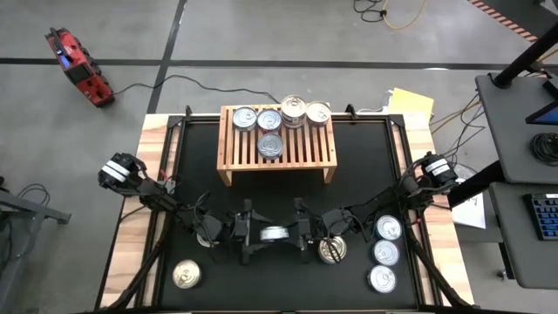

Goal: Stack canned seafood by type on shelf
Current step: Put the white and green tuna can on the shelf aligned with the other blue and pink tuna cans

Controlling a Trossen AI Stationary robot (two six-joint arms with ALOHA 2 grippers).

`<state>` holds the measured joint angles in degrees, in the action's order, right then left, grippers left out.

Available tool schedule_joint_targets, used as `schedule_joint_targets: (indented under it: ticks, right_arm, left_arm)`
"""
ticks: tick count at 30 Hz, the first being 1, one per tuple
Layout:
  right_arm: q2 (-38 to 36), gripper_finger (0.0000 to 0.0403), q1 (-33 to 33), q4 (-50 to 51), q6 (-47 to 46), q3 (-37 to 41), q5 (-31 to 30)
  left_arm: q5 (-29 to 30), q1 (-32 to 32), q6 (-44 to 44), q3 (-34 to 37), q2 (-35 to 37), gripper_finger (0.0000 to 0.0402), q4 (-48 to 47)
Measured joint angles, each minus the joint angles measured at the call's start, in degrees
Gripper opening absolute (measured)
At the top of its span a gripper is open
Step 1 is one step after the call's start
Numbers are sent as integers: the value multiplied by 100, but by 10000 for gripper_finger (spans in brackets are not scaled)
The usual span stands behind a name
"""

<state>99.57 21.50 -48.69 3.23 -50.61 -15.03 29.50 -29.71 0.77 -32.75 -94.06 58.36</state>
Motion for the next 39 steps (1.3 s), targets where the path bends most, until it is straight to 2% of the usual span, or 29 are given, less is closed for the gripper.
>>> schedule_joint_targets:
  ticks: [4, 7, 11, 13, 18, 23, 26, 35, 39]
  right_arm:
    - [0, 123, 0, 4, 1, 0, 0]
    - [0, 123, 0, 11, 1, 0, -1]
    - [-2, 124, -3, 26, -4, 8, -33]
    - [-7, 144, -2, 42, -25, 10, -100]
    - [-7, 220, 11, 39, -27, 11, 48]
    - [-7, 263, 9, 43, -68, 11, 44]
    - [-35, 278, 9, 96, -64, 11, 42]
    - [-619, 301, -4, 1369, -630, -8, -14]
    - [-691, 306, -4, 1582, -787, -3, -46]
  left_arm:
    - [4, 0, -8, 22, 2, 263, 6]
    - [7, 0, -8, 22, 2, 228, 6]
    - [17, -3, -21, 13, 2, 155, -14]
    - [92, -7, -29, 9, 2, 113, -40]
    - [0, -6, -32, 18, 2, 113, -29]
    - [57, 0, -21, 16, 2, 113, -25]
    - [114, 0, 19, 16, 11, 113, -25]
    - [246, 1, 296, 80, 36, 113, 29]
    - [227, -15, 270, 89, 45, 113, 78]
